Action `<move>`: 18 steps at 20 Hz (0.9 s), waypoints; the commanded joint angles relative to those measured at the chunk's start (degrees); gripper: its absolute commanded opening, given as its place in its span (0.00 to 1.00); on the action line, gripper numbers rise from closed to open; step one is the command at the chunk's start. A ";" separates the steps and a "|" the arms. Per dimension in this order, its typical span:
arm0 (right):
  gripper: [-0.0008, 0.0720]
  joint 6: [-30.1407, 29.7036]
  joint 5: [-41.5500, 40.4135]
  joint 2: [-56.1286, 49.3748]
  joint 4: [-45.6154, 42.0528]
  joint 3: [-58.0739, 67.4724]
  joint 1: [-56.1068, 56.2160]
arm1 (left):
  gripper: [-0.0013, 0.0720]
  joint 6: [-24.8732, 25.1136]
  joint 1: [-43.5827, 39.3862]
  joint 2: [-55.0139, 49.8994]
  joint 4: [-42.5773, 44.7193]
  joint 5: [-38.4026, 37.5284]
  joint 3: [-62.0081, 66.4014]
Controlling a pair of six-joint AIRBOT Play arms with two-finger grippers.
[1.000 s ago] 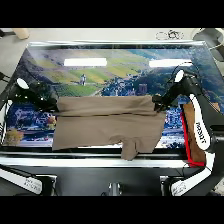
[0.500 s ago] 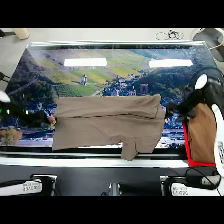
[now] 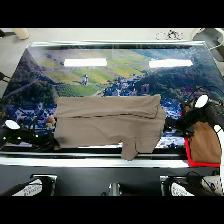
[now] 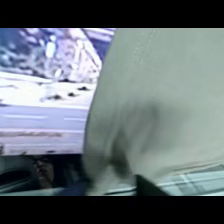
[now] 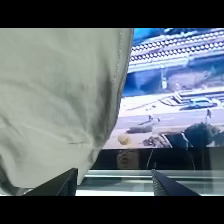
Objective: Fold the shirts.
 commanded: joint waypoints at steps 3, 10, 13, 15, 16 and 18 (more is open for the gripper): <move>0.69 -3.74 -1.99 4.74 7.17 -9.66 0.02 | 0.05 -0.11 -1.36 0.50 -1.40 4.39 -1.81; 0.68 -8.55 -16.00 7.63 19.17 -26.69 0.00 | 0.05 0.11 -1.36 1.53 -1.42 3.80 -1.77; 0.51 -8.50 -18.86 7.61 20.35 -28.28 0.00 | 0.05 0.11 -1.36 1.68 -1.42 3.65 -1.77; 0.04 -8.79 -17.88 7.65 20.33 -28.13 0.00 | 0.05 0.20 -1.36 1.68 -1.42 3.96 -1.66; 0.04 -11.15 -16.68 7.82 20.28 -27.36 -0.02 | 0.05 1.22 -1.36 1.81 -1.44 3.96 -1.09; 0.04 -12.68 -13.05 9.60 20.06 -22.32 -0.07 | 0.05 3.26 -1.33 3.48 -1.46 2.21 2.82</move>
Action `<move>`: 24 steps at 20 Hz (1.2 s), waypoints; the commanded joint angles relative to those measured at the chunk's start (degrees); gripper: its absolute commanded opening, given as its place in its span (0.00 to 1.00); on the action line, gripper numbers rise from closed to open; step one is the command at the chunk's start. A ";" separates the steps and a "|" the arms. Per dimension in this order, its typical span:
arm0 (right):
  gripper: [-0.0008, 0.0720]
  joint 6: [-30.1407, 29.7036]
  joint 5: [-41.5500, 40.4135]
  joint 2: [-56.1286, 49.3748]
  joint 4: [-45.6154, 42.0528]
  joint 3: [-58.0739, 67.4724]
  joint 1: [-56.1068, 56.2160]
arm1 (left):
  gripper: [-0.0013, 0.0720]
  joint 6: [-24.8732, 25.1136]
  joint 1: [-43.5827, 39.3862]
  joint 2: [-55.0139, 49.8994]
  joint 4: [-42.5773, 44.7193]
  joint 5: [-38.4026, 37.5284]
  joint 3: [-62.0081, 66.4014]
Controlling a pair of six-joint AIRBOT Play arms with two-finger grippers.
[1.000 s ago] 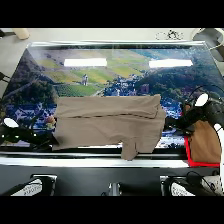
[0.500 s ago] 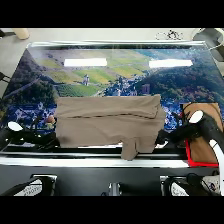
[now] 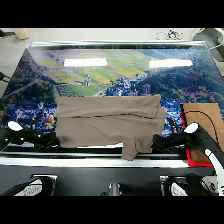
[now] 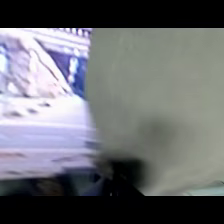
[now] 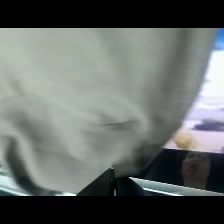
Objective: Fold the shirts.
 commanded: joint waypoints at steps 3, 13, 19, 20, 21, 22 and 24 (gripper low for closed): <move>0.04 0.76 0.37 2.64 0.42 18.64 0.00 | 0.04 0.35 0.04 4.35 -1.27 -3.39 14.71; 0.04 8.55 -9.70 -30.23 6.56 49.09 0.83 | 0.05 -11.54 -5.57 -32.20 -3.10 -2.47 53.86; 0.98 1.16 -6.97 -32.39 -0.46 51.12 2.47 | 0.85 -8.35 -4.42 -36.28 -5.64 -5.64 56.37; 0.99 1.57 -4.57 -31.52 -6.01 52.22 0.90 | 0.85 -7.30 -3.32 -35.04 -5.62 -7.13 56.37; 0.99 3.15 -2.82 -31.01 -9.62 52.43 -0.94 | 0.85 -6.88 -2.40 -33.77 -5.64 -8.33 56.37; 0.99 4.37 -0.39 -31.32 -10.45 52.41 -2.93 | 0.84 -6.56 -1.64 -32.35 -5.64 -9.16 56.37; 0.99 4.39 4.90 -33.66 -6.56 52.37 -4.70 | 0.84 -6.43 -1.11 -29.62 -5.66 -9.35 56.35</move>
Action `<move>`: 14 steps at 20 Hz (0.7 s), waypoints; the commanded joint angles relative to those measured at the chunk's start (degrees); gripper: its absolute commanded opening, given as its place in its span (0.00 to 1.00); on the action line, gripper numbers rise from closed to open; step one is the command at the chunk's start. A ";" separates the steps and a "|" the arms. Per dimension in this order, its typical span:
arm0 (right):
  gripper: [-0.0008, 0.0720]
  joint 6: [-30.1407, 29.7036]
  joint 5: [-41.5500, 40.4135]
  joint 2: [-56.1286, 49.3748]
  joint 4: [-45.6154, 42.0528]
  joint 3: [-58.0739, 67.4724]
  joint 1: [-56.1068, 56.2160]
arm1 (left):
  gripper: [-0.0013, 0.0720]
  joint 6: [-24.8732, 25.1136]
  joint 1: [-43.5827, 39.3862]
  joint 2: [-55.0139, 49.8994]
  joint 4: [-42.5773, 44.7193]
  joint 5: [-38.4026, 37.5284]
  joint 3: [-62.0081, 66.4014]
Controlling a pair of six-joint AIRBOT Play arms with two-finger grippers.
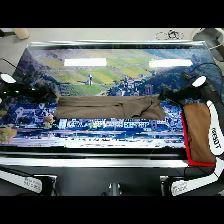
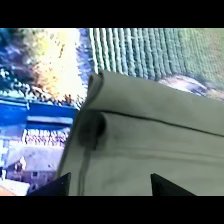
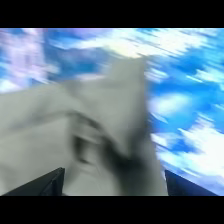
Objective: Fold the shirts.
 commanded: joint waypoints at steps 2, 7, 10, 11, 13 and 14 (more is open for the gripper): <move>0.99 -1.22 9.18 -4.63 4.96 0.66 -1.64 | 0.84 1.49 0.94 5.22 -0.63 -2.23 0.37; 0.99 1.62 3.56 -10.49 10.97 0.66 7.13 | 0.84 1.66 -2.21 11.17 -1.05 -5.38 0.37; 0.26 1.92 3.32 -9.66 13.25 1.73 10.40 | 0.84 1.70 -6.36 12.02 -1.07 -5.88 0.26; 0.04 1.95 4.83 -8.41 14.14 2.91 10.43 | 0.81 1.70 -8.61 11.96 -1.07 -4.55 -0.50; 0.04 2.03 8.31 -4.44 14.25 6.01 10.29 | 0.05 1.70 -14.21 11.50 -1.53 1.22 -4.04; 0.04 3.06 9.79 -1.88 14.23 7.23 10.32 | 0.05 1.66 -17.44 10.67 -2.84 4.92 -6.27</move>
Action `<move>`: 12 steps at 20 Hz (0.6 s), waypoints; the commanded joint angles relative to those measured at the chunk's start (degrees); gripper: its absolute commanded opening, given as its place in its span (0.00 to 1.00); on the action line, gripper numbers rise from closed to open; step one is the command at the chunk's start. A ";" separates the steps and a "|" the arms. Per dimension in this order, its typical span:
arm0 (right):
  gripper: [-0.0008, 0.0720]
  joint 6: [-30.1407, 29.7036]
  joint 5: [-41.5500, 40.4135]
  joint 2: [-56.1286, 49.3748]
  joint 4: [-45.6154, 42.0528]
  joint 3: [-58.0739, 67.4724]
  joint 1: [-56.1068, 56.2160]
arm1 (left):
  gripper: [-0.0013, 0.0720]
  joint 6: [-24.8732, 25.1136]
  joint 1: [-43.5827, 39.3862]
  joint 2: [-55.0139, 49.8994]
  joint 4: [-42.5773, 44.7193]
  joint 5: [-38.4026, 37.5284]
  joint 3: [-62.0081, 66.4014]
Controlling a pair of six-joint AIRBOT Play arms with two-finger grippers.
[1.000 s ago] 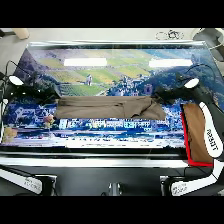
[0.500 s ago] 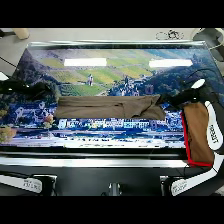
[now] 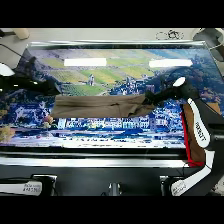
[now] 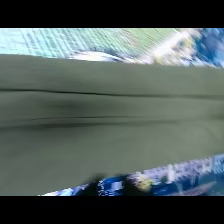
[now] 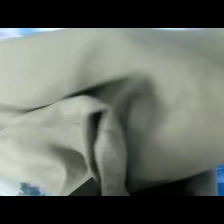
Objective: Fold the shirts.
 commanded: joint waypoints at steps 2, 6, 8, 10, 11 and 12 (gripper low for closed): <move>0.04 3.02 7.63 9.90 2.05 4.79 1.40 | 0.05 -0.04 -13.79 -4.04 -8.33 13.73 -7.89; 0.04 5.64 15.43 20.50 1.95 5.18 1.88 | 0.05 0.22 -27.21 -14.38 -29.14 25.18 -9.51; 0.04 6.38 18.78 25.20 1.29 5.18 1.88 | 0.05 3.43 -33.90 -18.49 -41.83 30.16 -9.51; 0.04 7.56 20.00 28.81 -0.94 5.18 1.77 | 0.05 8.33 -39.58 -21.62 -53.29 32.41 -9.20; 0.04 8.09 20.02 29.92 -2.91 5.18 1.77 | 0.05 10.80 -41.55 -23.19 -57.48 32.09 -8.46; 0.04 8.41 20.06 30.21 -4.33 5.18 1.77 | 0.05 13.18 -42.07 -23.89 -59.01 31.61 -7.96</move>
